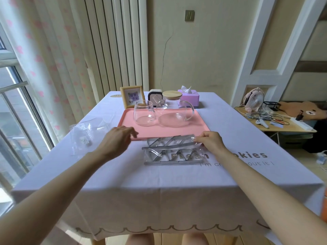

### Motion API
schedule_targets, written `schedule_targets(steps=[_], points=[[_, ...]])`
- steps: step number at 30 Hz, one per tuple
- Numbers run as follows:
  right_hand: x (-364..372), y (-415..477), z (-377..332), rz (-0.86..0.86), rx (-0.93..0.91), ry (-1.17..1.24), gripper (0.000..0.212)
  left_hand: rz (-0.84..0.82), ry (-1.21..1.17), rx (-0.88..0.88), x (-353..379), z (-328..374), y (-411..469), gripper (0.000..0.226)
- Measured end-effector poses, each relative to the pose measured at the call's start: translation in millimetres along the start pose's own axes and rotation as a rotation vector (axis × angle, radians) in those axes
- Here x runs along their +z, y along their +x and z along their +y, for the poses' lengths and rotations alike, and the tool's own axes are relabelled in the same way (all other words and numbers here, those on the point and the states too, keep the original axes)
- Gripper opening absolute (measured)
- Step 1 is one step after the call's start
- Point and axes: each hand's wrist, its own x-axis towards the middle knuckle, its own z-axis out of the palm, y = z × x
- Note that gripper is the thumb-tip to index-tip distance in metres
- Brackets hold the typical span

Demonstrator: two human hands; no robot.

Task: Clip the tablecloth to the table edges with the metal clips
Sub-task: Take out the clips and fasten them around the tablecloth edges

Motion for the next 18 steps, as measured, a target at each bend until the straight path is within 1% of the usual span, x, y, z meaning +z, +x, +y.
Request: schedule_targets(steps=[2,3,6,8,11,12,15,16,18], points=[[0.2,2.4,-1.8,0.022,-0.03,-0.002,0.03,-0.045,-0.058,0.066,10.1,16.9,7.0,0.018],[-0.1,3.6,-3.0,0.032,-0.043,0.002,0.027,-0.088,-0.084,0.087,15.9,25.3,10.5,0.022],[-0.4,5.9,-6.0,-0.004,-0.068,0.054,0.019,-0.257,-0.06,0.069,32.6,44.5,21.1,0.05],[-0.2,3.7,-8.7,-0.048,-0.086,0.081,0.015,-0.291,-0.049,0.037,43.4,52.9,26.4,0.054],[-1.2,-0.5,-11.7,-0.097,-0.091,0.139,0.009,-0.287,-0.051,-0.005,56.8,59.5,29.9,0.046],[-2.2,-0.9,-11.6,-0.115,-0.09,0.151,0.014,-0.279,-0.046,-0.02,59.8,60.9,30.0,0.044],[-4.3,-1.6,-9.0,-0.189,-0.134,0.148,0.039,-0.223,-0.036,-0.066,63.5,64.5,32.5,0.039],[-3.8,-2.1,-8.6,-0.208,-0.16,0.151,0.04,-0.204,-0.024,-0.076,64.2,65.4,34.1,0.037],[-0.5,-2.1,-8.4,-0.21,-0.21,0.165,0.025,-0.169,0.012,-0.097,63.2,66.9,37.5,0.034]])
